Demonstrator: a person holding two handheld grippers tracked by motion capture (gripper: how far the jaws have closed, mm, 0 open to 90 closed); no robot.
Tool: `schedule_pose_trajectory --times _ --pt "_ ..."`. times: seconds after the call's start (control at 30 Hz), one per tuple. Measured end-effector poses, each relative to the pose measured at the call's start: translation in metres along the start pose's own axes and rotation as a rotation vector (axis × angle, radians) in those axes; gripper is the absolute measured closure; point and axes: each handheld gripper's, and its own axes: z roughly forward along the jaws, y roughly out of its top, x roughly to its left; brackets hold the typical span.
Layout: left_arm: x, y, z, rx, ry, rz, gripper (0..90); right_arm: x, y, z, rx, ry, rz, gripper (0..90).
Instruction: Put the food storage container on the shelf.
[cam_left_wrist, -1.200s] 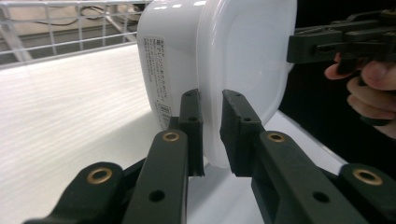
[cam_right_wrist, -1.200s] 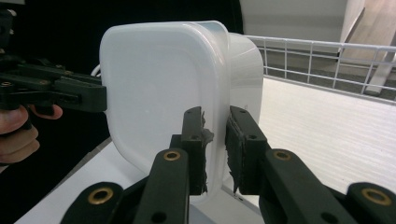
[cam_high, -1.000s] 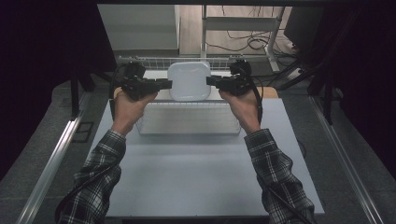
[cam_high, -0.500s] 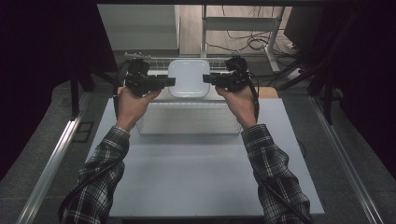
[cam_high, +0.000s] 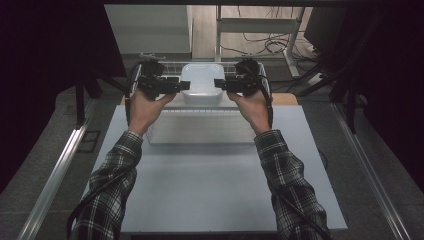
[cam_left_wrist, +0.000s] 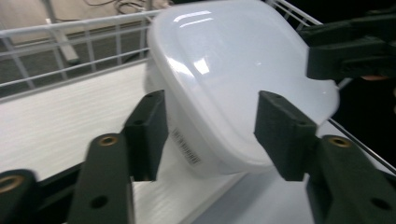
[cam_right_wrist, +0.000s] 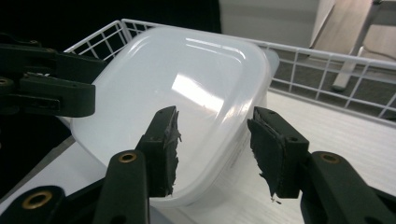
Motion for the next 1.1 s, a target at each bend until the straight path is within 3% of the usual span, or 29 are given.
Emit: schedule_pose_trajectory --times 0.2,0.5,0.67,0.8,1.1 --pt "0.004 0.001 0.005 -0.021 0.018 -0.023 36.8 0.002 -0.001 0.006 -0.033 -0.062 -0.021 50.7" --pt "-0.003 0.002 0.005 -0.038 0.094 0.035 25.8 0.005 0.001 0.007 -0.043 -0.109 -0.037 45.8" --pt "-0.011 0.003 -0.001 -0.063 0.029 0.067 18.5 0.003 0.002 -0.001 -0.066 -0.029 -0.040 28.0" --pt "-0.015 -0.002 -0.002 -0.047 -0.007 0.081 11.6 0.004 -0.004 -0.004 -0.056 0.012 -0.057 13.0" --pt "-0.023 -0.020 -0.007 -0.045 -0.058 0.129 5.6 0.010 -0.024 -0.012 -0.041 0.046 -0.113 3.4"
